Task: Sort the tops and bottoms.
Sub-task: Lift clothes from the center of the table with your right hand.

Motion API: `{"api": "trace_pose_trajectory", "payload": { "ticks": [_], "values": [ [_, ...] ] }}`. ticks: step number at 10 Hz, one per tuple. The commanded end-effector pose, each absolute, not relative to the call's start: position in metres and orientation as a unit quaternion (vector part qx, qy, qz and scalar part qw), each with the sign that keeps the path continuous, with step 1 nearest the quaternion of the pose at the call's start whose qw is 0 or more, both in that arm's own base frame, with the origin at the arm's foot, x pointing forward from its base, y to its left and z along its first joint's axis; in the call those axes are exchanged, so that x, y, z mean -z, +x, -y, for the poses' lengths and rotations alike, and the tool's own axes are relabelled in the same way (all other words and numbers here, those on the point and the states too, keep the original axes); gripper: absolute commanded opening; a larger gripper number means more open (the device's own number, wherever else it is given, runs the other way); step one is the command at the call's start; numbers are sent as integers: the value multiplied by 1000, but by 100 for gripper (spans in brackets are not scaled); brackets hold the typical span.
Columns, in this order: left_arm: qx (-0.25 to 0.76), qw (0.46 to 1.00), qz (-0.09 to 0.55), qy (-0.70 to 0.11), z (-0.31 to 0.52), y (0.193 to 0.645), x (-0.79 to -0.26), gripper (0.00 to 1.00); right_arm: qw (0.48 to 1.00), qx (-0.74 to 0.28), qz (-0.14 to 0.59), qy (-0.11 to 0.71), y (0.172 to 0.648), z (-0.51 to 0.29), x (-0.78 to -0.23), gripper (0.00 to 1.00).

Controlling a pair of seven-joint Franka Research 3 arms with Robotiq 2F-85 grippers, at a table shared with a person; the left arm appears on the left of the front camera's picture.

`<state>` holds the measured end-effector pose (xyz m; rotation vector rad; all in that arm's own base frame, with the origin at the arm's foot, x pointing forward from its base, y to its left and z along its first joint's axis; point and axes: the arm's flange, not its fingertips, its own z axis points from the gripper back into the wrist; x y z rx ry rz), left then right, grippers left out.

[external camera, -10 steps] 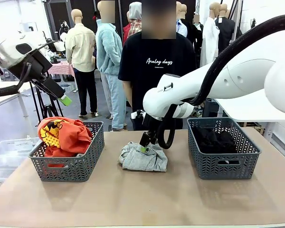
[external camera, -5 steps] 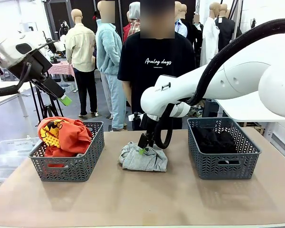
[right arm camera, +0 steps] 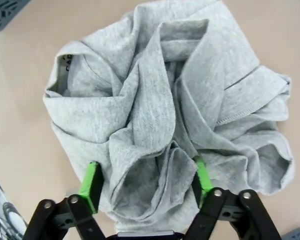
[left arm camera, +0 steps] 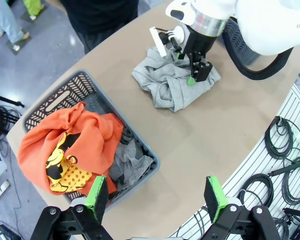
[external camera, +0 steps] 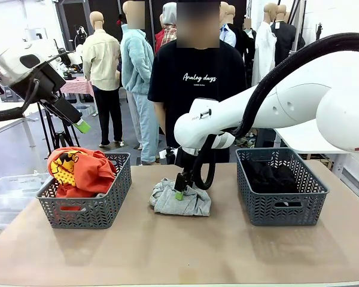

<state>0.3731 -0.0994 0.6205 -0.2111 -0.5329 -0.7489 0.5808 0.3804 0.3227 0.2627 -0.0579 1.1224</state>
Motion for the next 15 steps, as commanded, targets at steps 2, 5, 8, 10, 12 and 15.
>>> {"api": "trace_pose_trajectory", "payload": {
  "ticks": [2, 5, 8, 10, 12, 15],
  "values": [
    [360, 892, 256, -100, 98, 372, -621, 100, 838, -535, 14, 109, 586, -384, -324, 23],
    [360, 892, 256, -100, 98, 372, -621, 100, 837, -534, 7, 118, 587, -383, -323, 0],
    [360, 892, 256, -100, 98, 372, -621, 100, 834, -532, 1, 148, 587, -383, -326, 0],
    [360, 892, 256, -100, 98, 372, -621, 100, 847, -509, 42, 146, 584, -379, -350, 0],
    [360, 892, 256, -100, 98, 372, -621, 100, 846, -503, 142, 104, 568, -374, -407, 0],
    [360, 892, 256, -100, 98, 372, -621, 100, 820, -493, 287, 45, 527, -368, -491, 0]
  ]
}}
